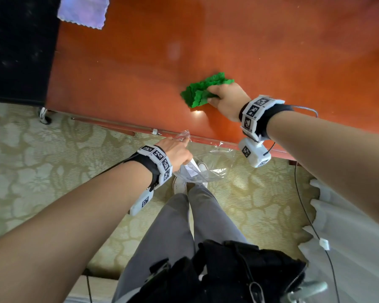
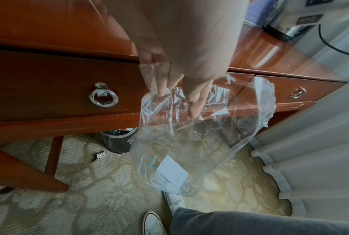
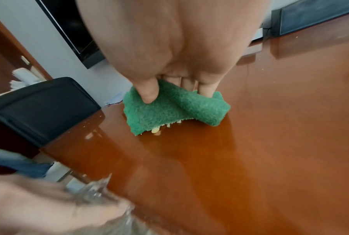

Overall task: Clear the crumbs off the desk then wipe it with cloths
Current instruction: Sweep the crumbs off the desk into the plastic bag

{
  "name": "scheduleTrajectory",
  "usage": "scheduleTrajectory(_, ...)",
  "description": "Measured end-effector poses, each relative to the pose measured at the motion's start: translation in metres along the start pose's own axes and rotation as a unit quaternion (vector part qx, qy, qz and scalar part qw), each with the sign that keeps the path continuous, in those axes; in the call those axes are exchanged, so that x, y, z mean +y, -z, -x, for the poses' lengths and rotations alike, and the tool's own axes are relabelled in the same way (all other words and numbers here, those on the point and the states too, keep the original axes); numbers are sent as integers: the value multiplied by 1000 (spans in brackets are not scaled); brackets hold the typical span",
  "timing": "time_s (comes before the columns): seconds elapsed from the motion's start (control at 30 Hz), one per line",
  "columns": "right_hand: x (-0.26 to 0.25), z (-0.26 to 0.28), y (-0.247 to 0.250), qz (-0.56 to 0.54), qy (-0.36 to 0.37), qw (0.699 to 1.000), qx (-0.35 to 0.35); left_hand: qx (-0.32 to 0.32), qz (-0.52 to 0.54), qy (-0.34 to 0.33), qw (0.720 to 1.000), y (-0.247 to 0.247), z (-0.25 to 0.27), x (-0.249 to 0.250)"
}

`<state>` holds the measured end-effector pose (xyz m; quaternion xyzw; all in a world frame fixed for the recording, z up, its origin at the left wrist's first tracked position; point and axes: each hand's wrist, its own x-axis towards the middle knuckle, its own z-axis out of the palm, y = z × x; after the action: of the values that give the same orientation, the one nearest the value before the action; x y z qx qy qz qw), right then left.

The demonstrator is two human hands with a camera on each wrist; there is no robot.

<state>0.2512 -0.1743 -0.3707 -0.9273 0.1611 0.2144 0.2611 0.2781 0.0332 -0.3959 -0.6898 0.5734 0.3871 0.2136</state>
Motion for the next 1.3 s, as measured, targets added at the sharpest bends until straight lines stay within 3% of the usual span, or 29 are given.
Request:
scheduleTrajectory(0.4, -12, 81, -37, 12, -20, 998, -66, -3, 15, -1, 1000, 1, 2, 3)
scheduleTrajectory(0.53, -13, 97, -47, -54, -39, 993, -96, 6, -7, -5, 1000, -1, 2, 6)
scheduleTrajectory(0.87, 5, 93, -23, -186, -112, 976, 34, 0, -23, 1, 1000, -7, -7, 5)
scheduleTrajectory(1.0, 14, 73, 6, -267, -129, 945, 141, -15, -15, 17, 1000, -9, -8, 6)
scheduleTrajectory(1.13, 23, 49, 28, -256, -122, 926, 249, -22, -15, 28, 999, -7, -7, 9)
scheduleTrajectory(1.2, 24, 42, 28, -205, -117, 939, 251, -24, -16, 26, 999, -7, -7, 11)
scheduleTrajectory(1.3, 22, 44, 5, -119, -104, 974, 163, -38, 0, 30, 999, -5, -7, 12)
